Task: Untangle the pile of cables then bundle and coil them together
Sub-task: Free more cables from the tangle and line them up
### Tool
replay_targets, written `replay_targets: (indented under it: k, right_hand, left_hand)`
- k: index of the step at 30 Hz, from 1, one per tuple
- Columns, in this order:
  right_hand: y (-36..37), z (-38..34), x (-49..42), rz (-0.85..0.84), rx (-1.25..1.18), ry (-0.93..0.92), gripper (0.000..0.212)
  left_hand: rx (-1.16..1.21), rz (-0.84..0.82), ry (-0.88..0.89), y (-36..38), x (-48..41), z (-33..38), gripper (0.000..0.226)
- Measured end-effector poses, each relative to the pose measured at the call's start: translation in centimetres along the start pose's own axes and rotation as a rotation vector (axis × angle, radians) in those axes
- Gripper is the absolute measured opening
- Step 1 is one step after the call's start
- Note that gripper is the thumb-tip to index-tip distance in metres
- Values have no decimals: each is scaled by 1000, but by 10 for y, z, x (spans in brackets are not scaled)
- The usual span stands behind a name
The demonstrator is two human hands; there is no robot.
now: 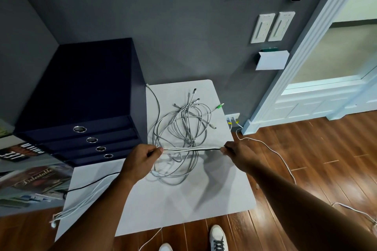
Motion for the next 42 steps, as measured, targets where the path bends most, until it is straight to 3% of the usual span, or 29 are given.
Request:
replay_targets:
  k: [2,5,12,19,27,33,38,42]
  right_hand:
    - [1,0,-2,1,-18,-29,21]
    - [5,2,-4,-6,18,-26,22]
    - [15,24,-9,28,133,179,64]
    - [11,15,-10,122,76,106,36]
    - [12,40,-6,60,235,262,59]
    - [19,56,-3,149,190,61,26]
    - [29,68,6,134,162,273,13]
    - [24,70,17,148,288,439,19]
  left_hand:
    - [-8,10,-18,-2,0,-4,52]
    - [-41,17,-43,-5,2,-14,54]
    - [-59,91,-53,-19,12,-34,53]
    - [-22,213,-148,-24,10,-44,54]
    - [-14,249,-180,-37,16,-49,58]
    - [23,217,-191,-37,19,-43,54]
    - [77,132,-97,-31,20,-21,55]
    - [83,29,-29,-27,23,-13,56]
Point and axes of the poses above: each hand's wrist, its own x-axis away from the middle knuckle, its own y-axis out of the palm, z = x × y, the point moved 2 cm from there along -x, towards the middle knuckle, and after that the axes turned 10 degrees about -z, right-handed, at the moved point
